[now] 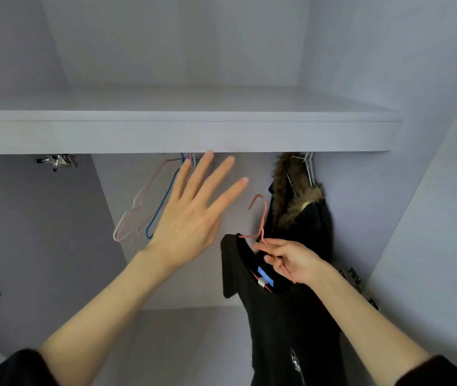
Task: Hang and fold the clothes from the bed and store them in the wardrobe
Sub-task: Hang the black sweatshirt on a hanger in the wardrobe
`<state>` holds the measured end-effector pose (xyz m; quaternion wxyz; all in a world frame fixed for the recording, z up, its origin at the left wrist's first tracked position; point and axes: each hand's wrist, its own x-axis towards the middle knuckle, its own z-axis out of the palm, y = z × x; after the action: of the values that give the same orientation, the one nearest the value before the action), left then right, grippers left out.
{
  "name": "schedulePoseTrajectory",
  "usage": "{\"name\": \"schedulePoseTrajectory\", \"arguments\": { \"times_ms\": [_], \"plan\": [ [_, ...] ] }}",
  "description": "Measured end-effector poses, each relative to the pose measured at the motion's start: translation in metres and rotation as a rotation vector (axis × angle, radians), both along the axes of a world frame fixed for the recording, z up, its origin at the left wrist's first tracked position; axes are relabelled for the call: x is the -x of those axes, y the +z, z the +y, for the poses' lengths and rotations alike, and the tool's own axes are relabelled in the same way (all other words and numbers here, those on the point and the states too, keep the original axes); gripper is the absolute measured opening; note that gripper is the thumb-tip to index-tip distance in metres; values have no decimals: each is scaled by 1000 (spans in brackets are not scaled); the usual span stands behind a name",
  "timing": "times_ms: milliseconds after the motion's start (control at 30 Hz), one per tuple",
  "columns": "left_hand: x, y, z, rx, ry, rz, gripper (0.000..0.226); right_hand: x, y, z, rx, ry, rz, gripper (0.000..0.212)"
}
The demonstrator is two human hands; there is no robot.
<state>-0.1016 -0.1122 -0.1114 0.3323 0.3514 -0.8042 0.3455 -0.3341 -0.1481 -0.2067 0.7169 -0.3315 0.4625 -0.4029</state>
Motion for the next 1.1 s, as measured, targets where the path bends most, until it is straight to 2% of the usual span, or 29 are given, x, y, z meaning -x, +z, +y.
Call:
{"name": "schedulePoseTrajectory", "arguments": {
  "times_ms": [100, 167, 333, 533, 800, 900, 1100],
  "plan": [
    [3, 13, -14, 74, 192, 20, 85, 10, 9, -14, -33, -92, -260, 31],
    [0, 16, -24, 56, 288, 48, 86, 15, 16, -24, -31, -120, -322, 32],
    [-5, 13, -42, 77, 361, 28, 93, 21, 30, -57, 93, -198, -243, 33],
    [-6, 7, -52, 135, 365, 31, 99, 21, 58, -103, 223, -303, -279, 37],
    [-6, 3, -59, 153, 365, 38, 100, 26, 76, -144, 236, -312, -314, 29],
    [-7, 2, -60, 161, 369, 35, 101, 27, 71, -152, 210, -365, -263, 27],
    [-7, 1, -62, 166, 368, 39, 100, 33, 73, -160, 164, -485, -120, 36]
  ]
}}
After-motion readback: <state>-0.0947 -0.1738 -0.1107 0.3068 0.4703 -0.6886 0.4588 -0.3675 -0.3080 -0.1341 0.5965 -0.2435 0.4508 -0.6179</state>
